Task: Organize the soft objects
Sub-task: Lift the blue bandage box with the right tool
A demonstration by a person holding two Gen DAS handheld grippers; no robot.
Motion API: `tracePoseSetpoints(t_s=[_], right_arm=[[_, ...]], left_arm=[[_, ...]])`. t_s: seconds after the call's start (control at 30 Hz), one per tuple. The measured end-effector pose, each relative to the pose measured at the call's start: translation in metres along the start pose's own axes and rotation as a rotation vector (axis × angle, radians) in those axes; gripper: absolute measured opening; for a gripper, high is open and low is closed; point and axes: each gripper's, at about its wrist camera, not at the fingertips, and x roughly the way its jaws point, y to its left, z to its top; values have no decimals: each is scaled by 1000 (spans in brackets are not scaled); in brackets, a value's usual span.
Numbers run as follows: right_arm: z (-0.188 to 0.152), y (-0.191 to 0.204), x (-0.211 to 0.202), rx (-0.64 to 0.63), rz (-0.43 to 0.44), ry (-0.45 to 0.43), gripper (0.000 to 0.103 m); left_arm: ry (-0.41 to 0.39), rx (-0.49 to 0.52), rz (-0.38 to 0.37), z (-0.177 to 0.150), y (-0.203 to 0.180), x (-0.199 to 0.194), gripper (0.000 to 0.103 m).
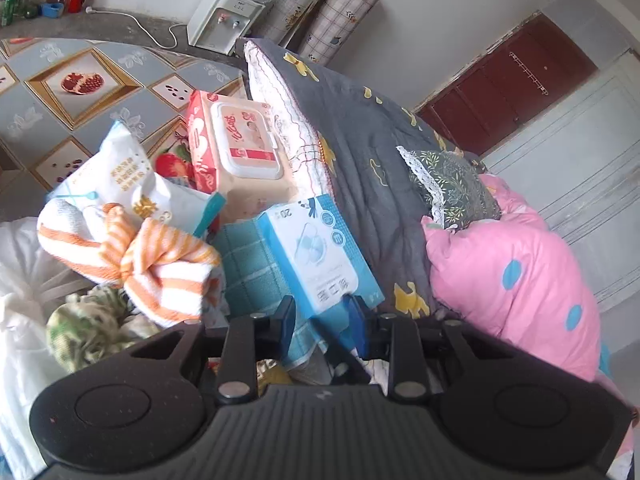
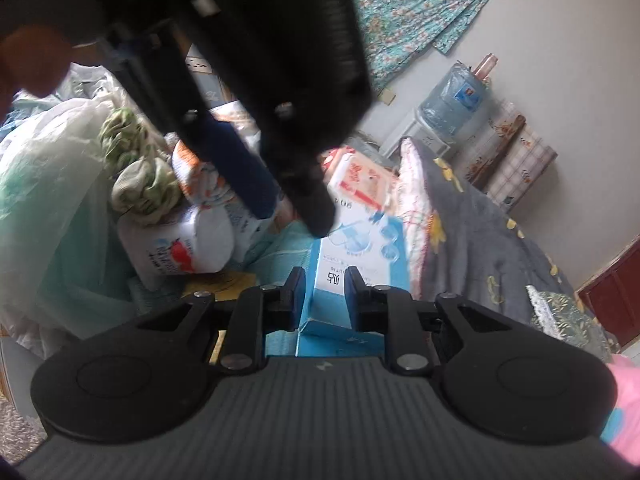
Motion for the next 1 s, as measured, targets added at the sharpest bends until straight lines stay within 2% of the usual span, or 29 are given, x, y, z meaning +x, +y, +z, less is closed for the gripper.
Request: tracePoseSetpoints(t_s=[0.2, 0.37, 0.6, 0.73, 0.83, 0.93, 1.0], right_arm=[[-13, -8, 12, 99, 72, 5, 19], [-24, -15, 9, 135, 85, -31, 21], [-43, -41, -4, 196, 122, -68, 22], [-56, -75, -10, 336, 165, -81, 23], [-65, -94, -1, 466, 247, -65, 23], [-70, -104, 11, 570, 341, -57, 24], [-72, -105, 20, 599, 348, -43, 25]], left_arm=[[17, 19, 62, 4, -5, 24, 27], [15, 59, 134, 2, -10, 41, 16], [3, 99, 196, 0, -16, 56, 15], [-4, 110, 204, 0, -18, 57, 15], [-8, 111, 208, 0, -18, 57, 15], [-12, 113, 215, -1, -19, 58, 15], [-12, 113, 216, -1, -20, 58, 15]])
